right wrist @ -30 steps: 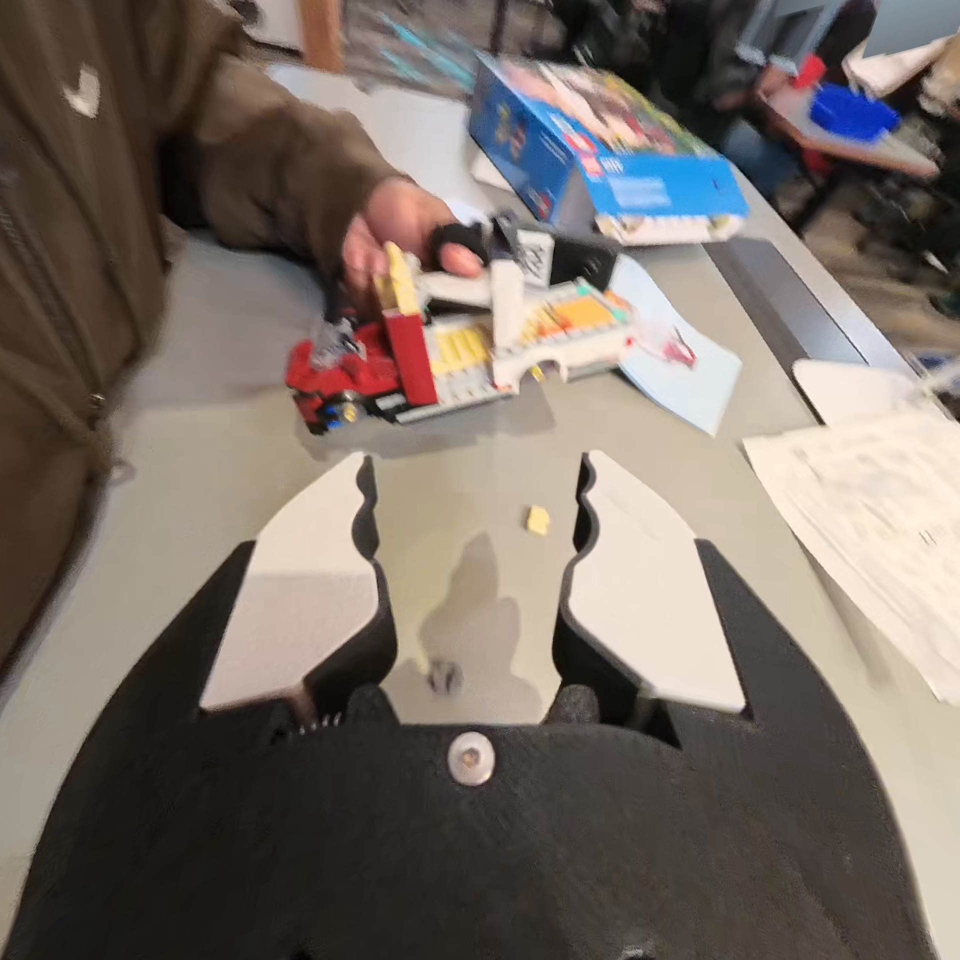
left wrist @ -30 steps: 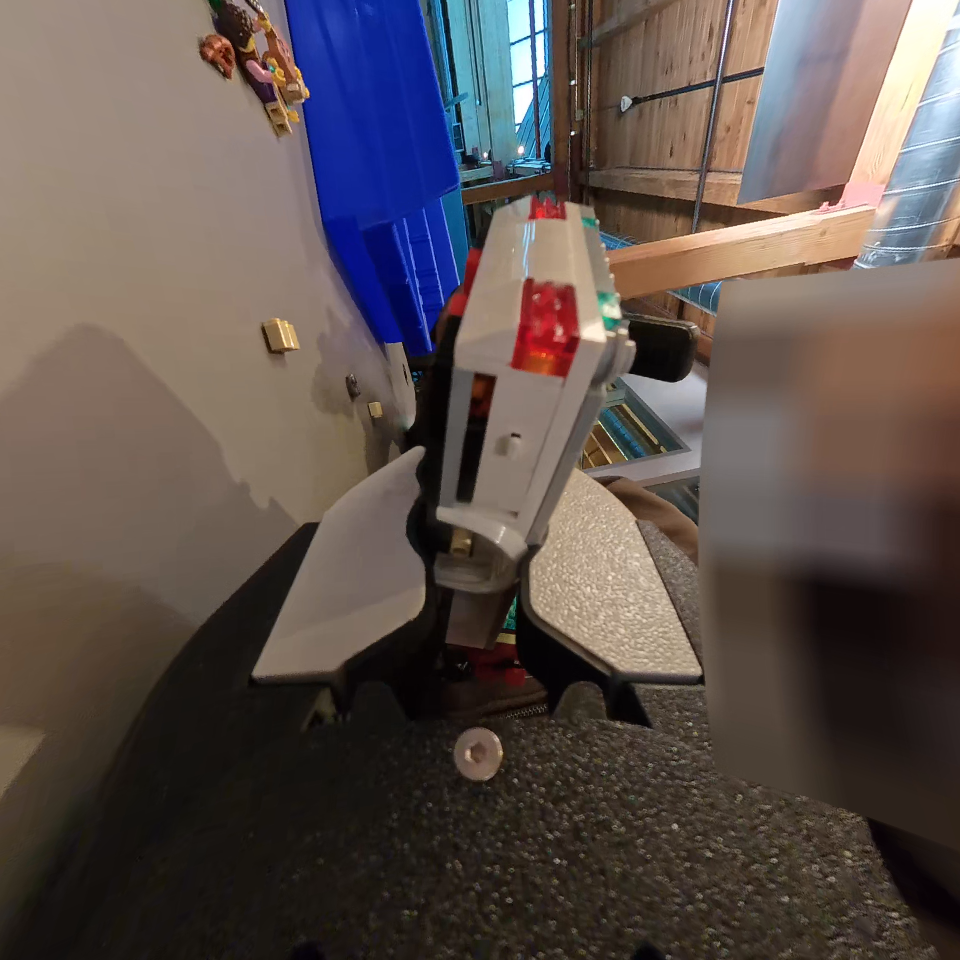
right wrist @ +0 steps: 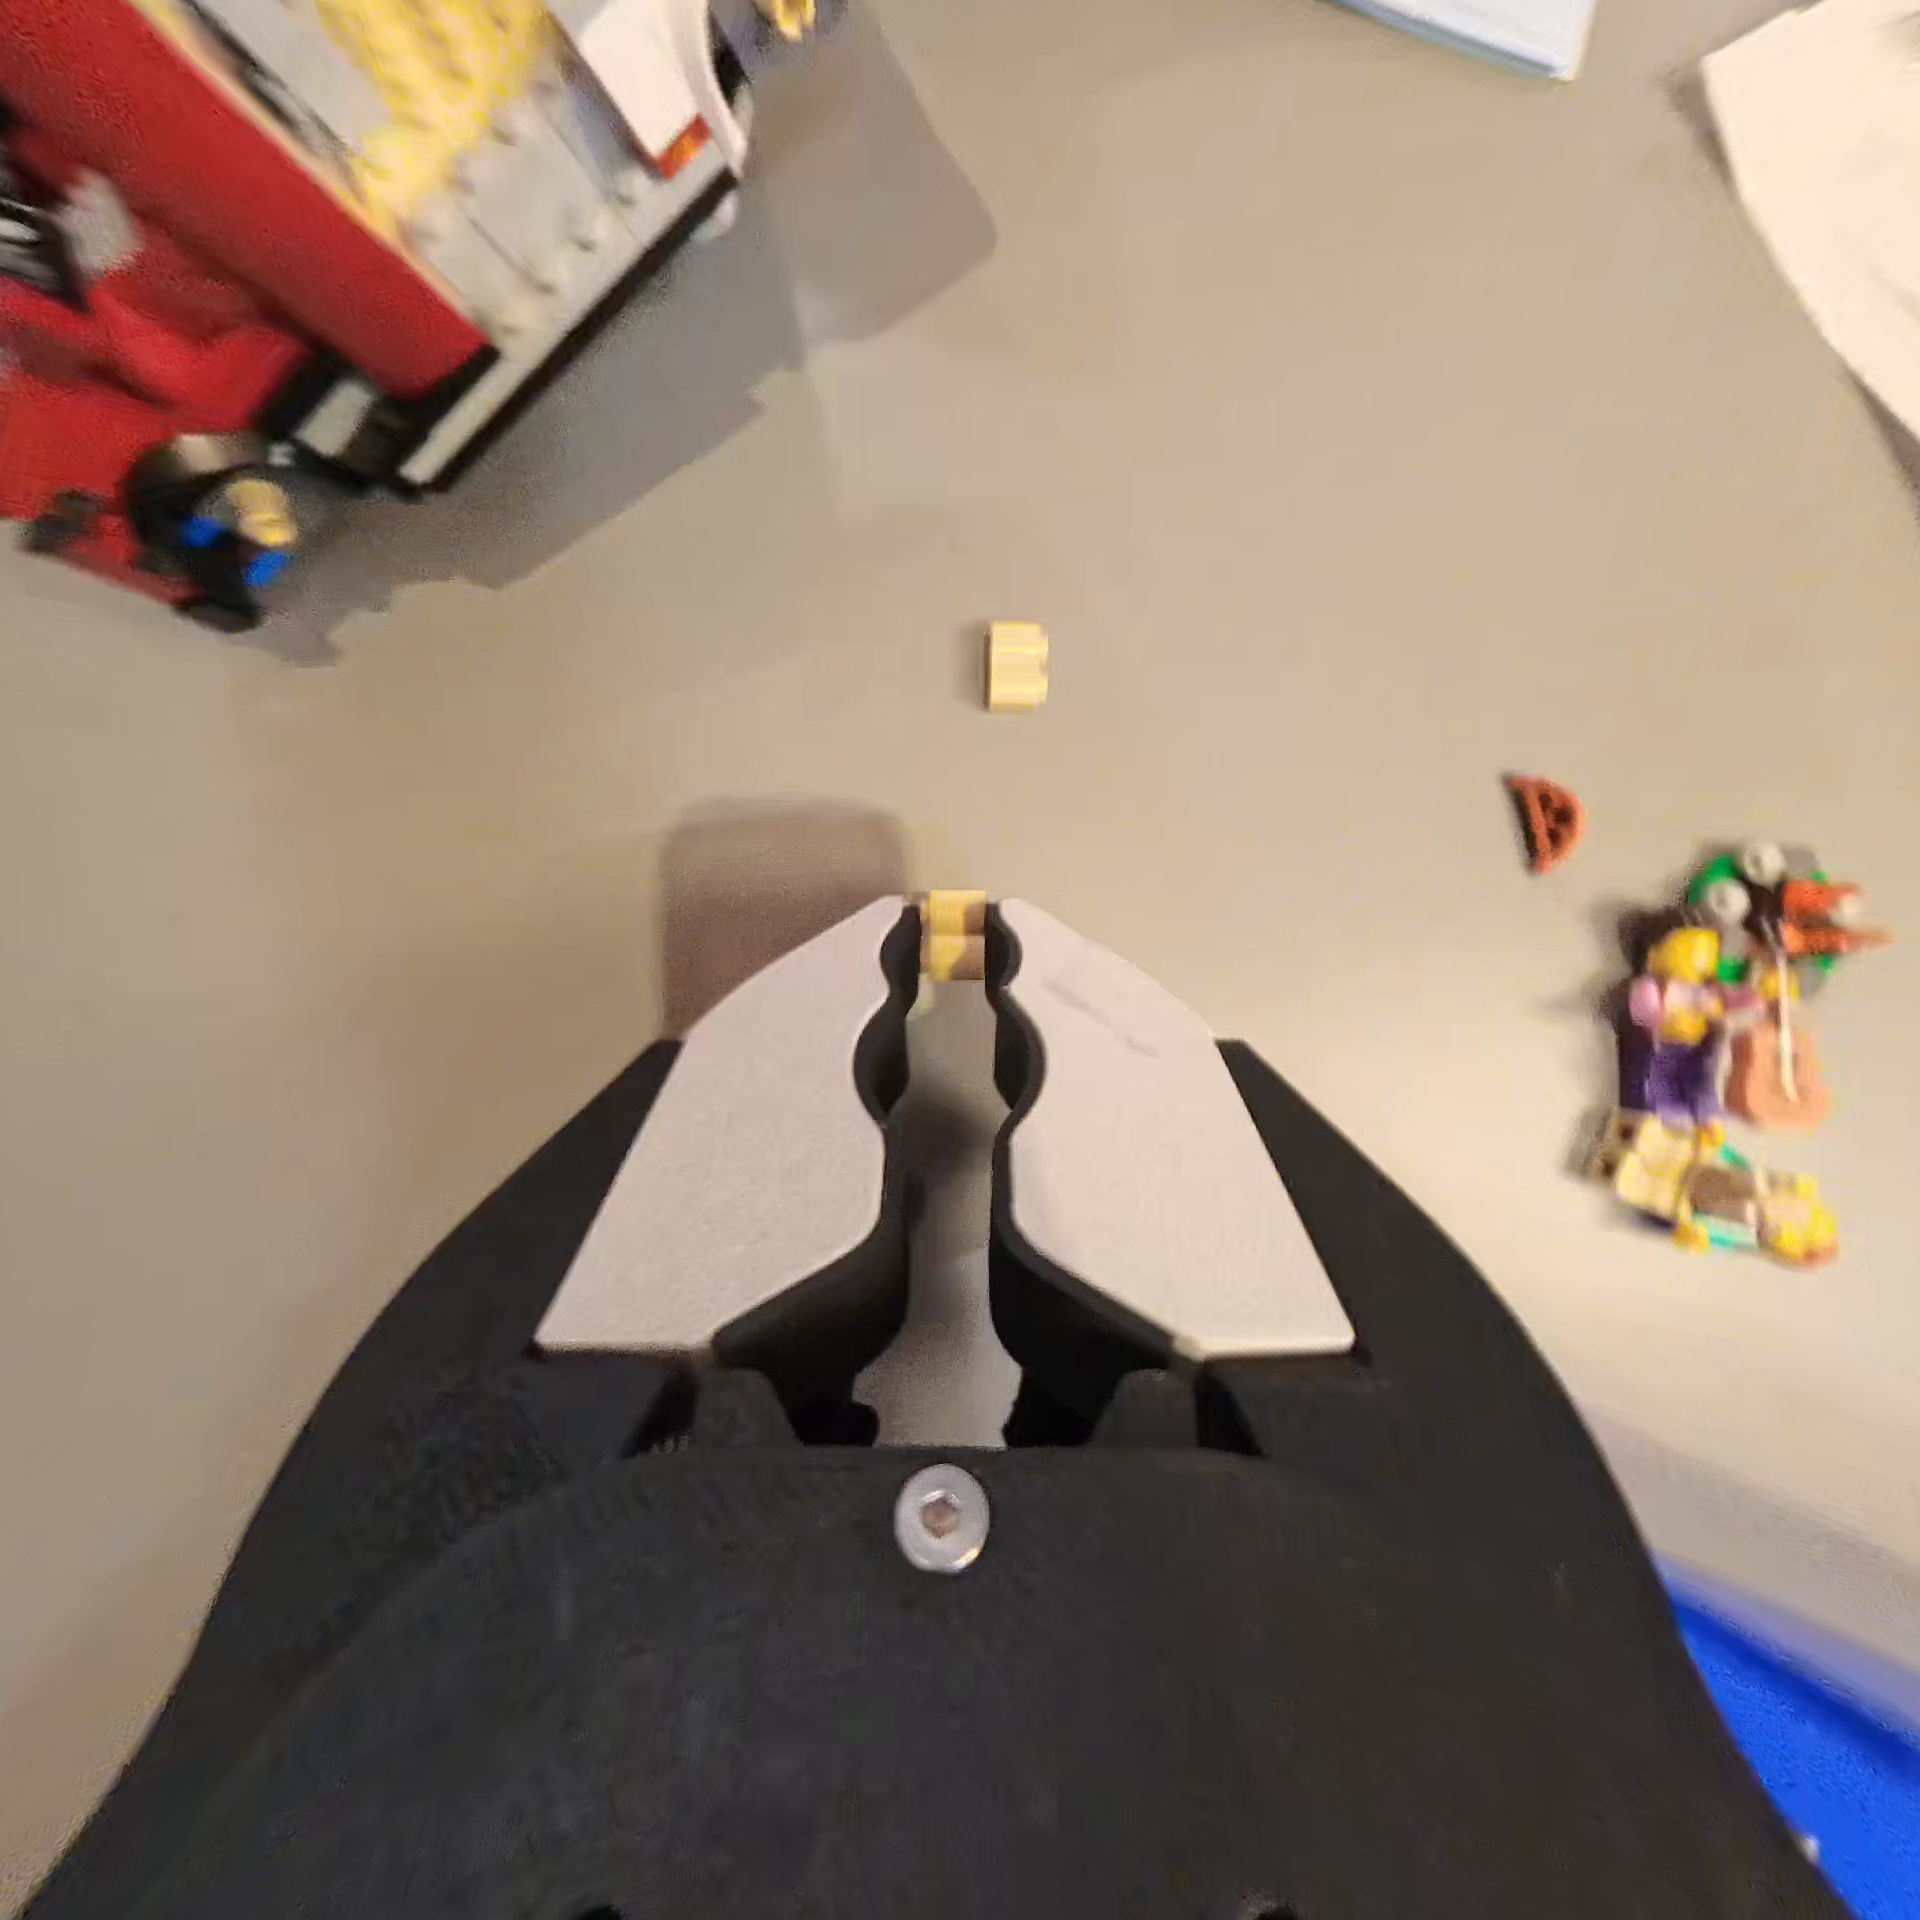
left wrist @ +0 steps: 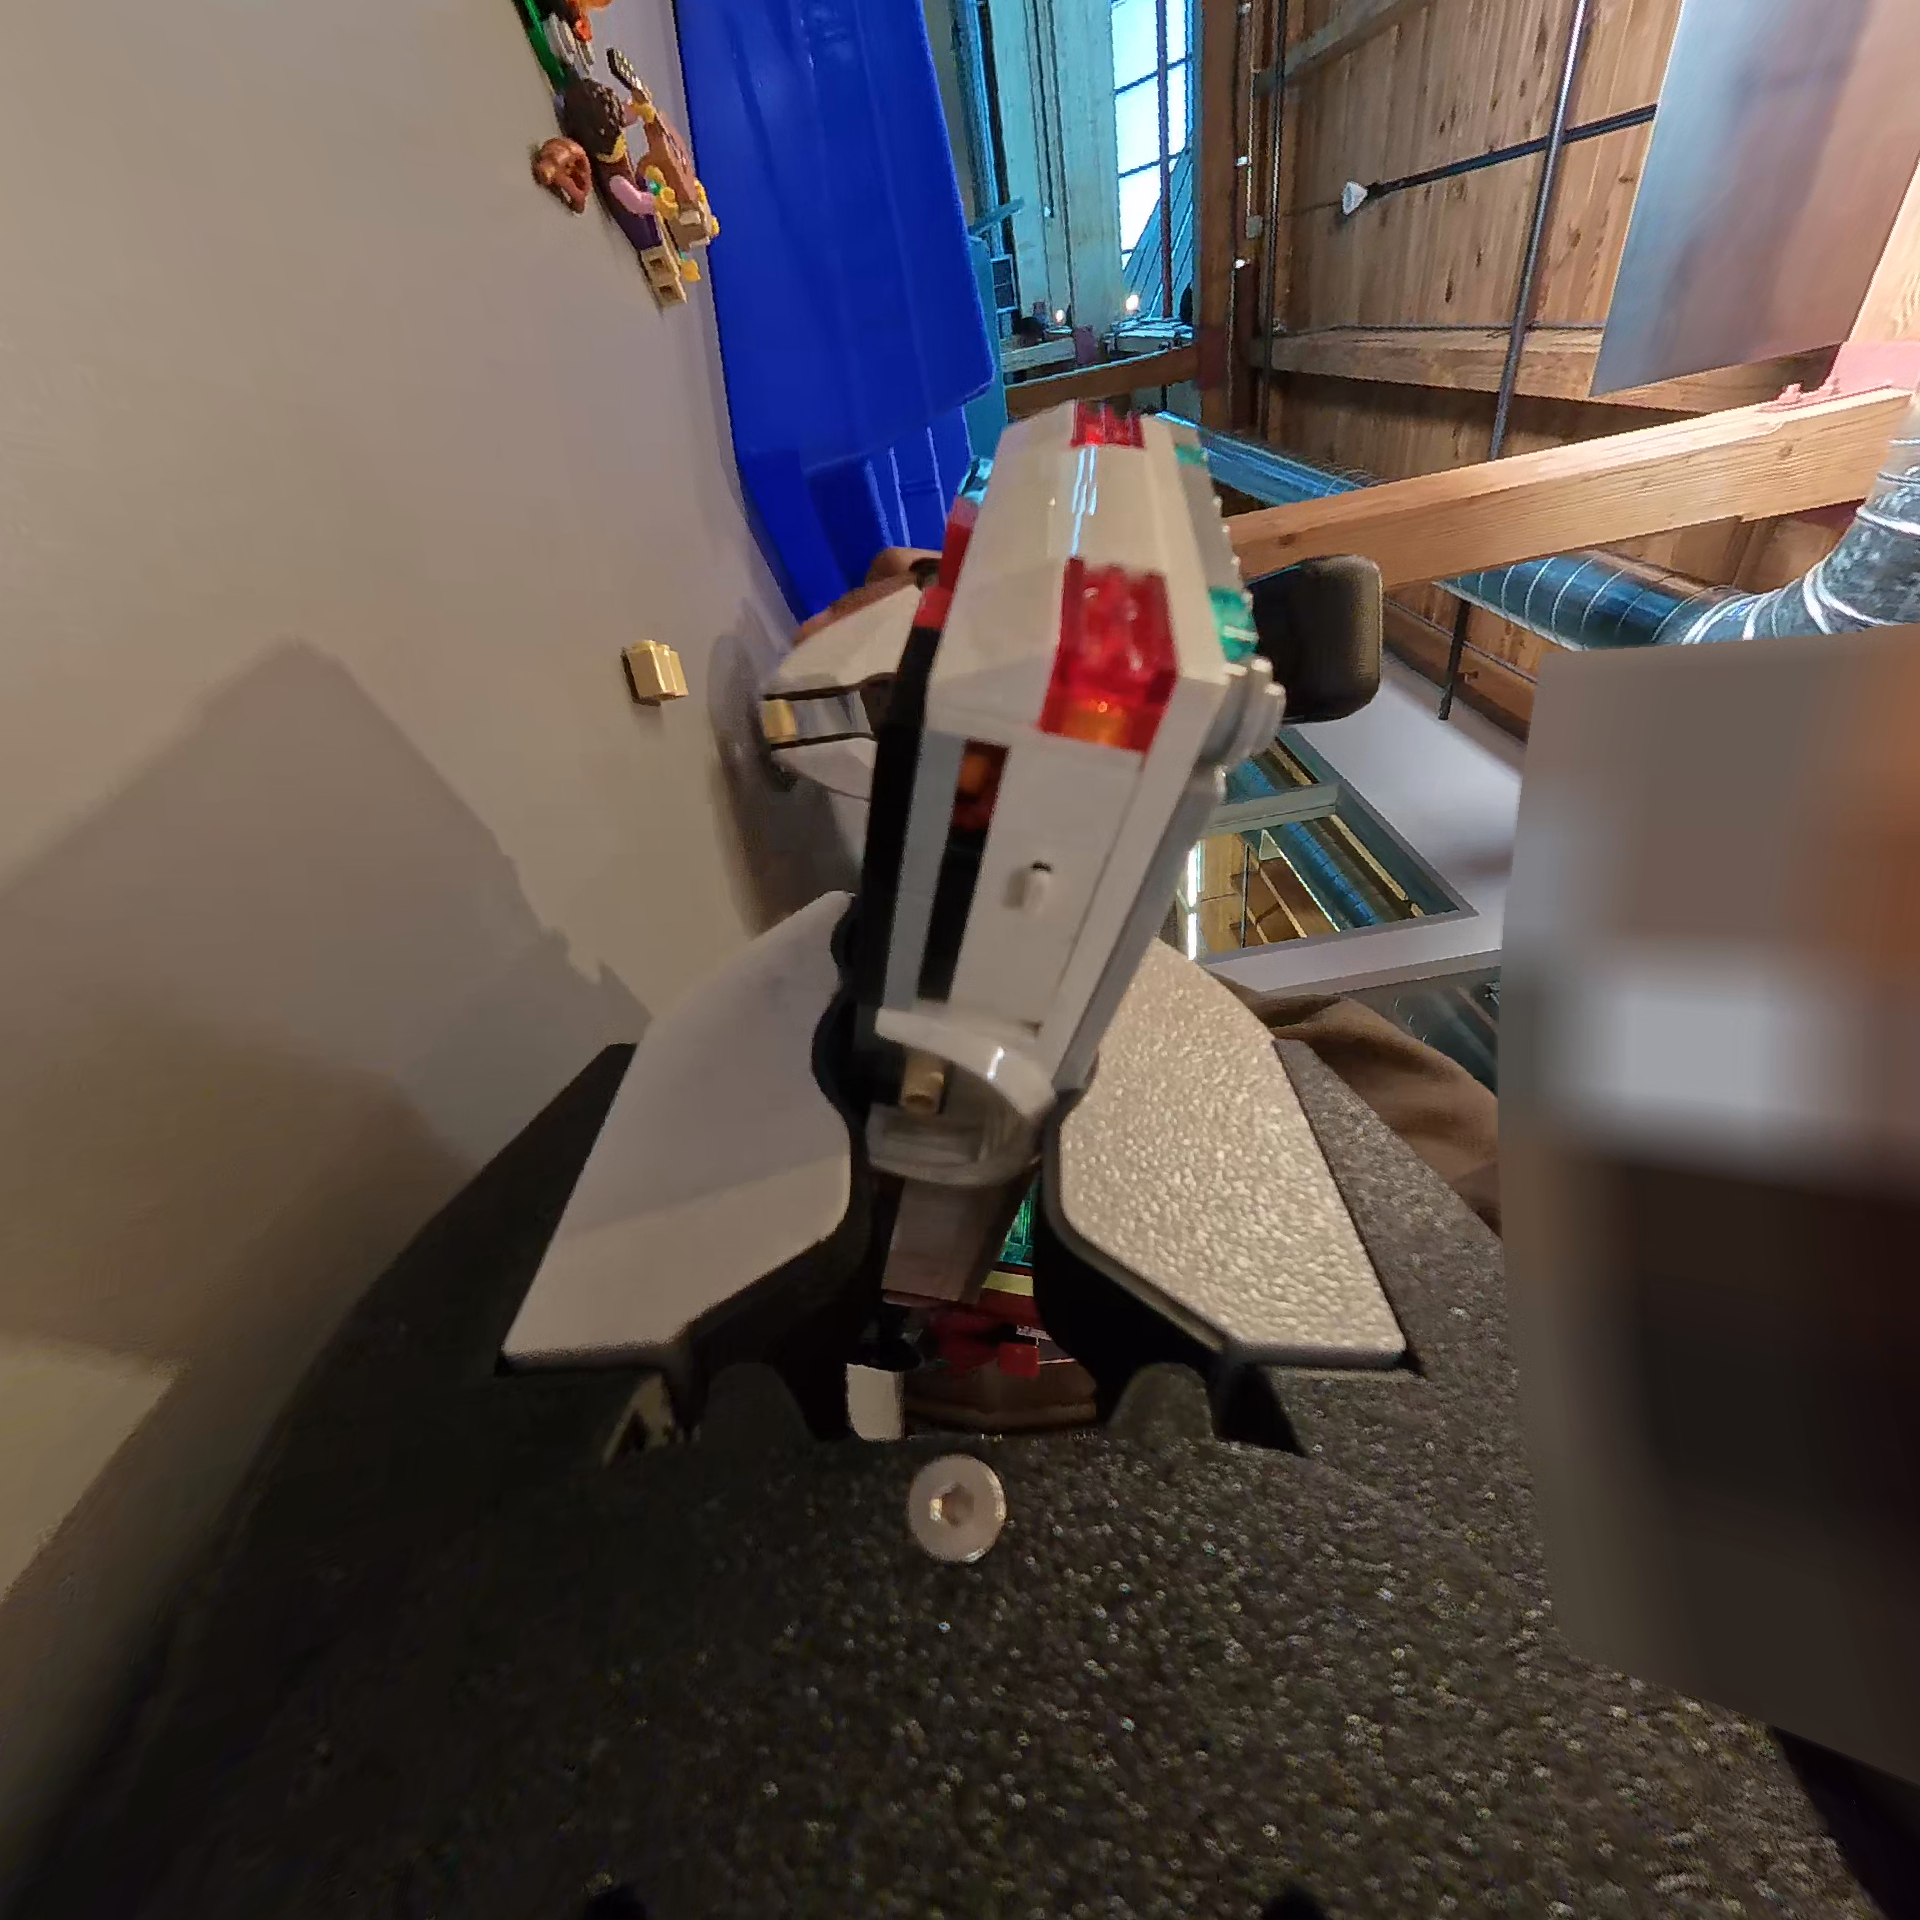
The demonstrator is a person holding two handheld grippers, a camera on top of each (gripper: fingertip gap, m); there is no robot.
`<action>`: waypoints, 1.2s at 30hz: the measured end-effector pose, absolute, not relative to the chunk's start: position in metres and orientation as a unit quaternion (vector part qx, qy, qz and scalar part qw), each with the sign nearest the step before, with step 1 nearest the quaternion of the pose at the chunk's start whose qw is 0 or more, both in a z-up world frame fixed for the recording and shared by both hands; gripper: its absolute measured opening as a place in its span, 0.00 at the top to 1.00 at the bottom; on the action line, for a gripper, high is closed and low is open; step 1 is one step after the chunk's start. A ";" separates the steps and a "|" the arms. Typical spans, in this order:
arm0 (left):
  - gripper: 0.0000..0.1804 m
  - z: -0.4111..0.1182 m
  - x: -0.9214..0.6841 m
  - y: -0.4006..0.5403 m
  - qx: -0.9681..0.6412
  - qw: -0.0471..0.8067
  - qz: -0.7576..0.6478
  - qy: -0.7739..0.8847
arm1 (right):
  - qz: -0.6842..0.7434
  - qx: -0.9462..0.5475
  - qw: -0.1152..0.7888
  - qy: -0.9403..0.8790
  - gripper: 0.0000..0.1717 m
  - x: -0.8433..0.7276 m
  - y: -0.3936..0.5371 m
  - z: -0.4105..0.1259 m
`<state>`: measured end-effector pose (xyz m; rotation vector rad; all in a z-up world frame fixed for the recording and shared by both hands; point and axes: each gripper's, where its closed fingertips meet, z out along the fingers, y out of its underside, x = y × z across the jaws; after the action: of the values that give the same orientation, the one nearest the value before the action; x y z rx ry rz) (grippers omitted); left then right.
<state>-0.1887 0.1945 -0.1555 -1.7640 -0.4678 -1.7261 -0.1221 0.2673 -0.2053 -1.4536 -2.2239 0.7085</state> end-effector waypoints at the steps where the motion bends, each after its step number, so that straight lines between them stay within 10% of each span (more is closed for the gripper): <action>1: 0.83 -0.157 -0.189 0.195 -0.671 0.309 -0.650 -0.178 | 0.244 -0.512 0.187 -0.802 0.93 -0.130 0.265 -0.212; 36: 0.83 -0.161 -0.193 0.195 -0.670 0.303 -0.650 -0.191 | 0.267 -0.521 0.162 -0.794 0.90 -0.172 0.260 -0.220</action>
<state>-0.1932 0.1954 -0.1614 -1.7756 -0.5057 -1.7226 -0.1721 0.2596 -0.2204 -1.4871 -2.2660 0.7627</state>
